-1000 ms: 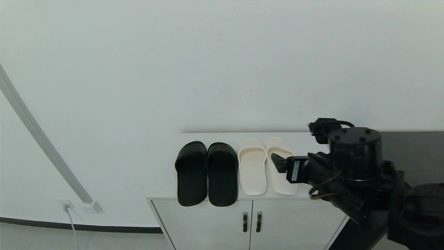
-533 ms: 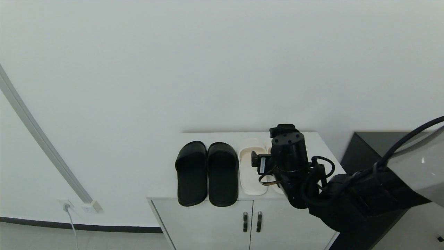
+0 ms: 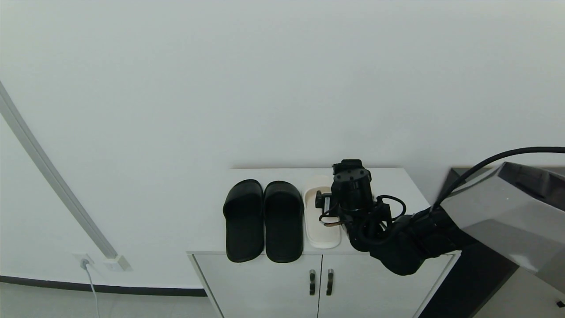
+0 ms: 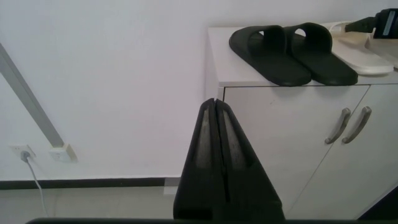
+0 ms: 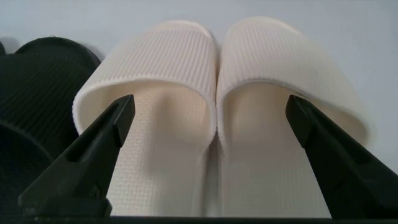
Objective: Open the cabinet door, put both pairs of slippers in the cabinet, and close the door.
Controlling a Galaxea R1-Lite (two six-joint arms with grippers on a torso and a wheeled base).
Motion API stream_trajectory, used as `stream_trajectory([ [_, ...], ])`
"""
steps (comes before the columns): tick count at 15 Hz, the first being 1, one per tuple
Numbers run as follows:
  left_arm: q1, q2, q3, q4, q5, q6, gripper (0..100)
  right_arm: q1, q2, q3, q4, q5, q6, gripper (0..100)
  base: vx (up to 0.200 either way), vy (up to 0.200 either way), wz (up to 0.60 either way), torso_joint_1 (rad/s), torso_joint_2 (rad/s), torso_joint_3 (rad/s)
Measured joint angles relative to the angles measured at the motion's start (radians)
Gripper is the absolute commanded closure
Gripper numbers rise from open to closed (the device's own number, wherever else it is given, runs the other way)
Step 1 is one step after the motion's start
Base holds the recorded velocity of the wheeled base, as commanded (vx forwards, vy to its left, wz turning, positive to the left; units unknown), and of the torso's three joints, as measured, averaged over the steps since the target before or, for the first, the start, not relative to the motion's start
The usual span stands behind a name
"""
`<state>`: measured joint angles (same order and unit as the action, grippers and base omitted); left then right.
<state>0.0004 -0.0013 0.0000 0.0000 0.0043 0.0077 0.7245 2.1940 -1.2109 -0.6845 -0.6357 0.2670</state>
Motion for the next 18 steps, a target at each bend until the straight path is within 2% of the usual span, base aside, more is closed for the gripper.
stream_trajectory([
  [5,0.001,0.0,0.0,0.0,0.0,0.0,100,-0.032,0.077,-0.114,0.002,0.007,-0.041,0,0.0,0.0,0.0,0.0,0.0,0.0],
  [10,0.0,0.0,0.0,0.0,0.0,-0.001,100,-0.043,0.107,-0.136,0.003,0.027,-0.057,0,0.0,0.0,0.0,0.0,0.0,0.0],
  [11,0.0,0.0,0.0,0.0,0.0,-0.001,100,-0.043,0.109,-0.136,0.002,0.028,-0.057,100,0.0,0.0,0.0,0.0,0.0,0.0],
  [18,0.001,0.0,0.0,0.0,0.0,-0.001,100,-0.045,0.114,-0.135,0.002,0.031,-0.057,100,0.0,0.0,0.0,0.0,0.0,0.0],
])
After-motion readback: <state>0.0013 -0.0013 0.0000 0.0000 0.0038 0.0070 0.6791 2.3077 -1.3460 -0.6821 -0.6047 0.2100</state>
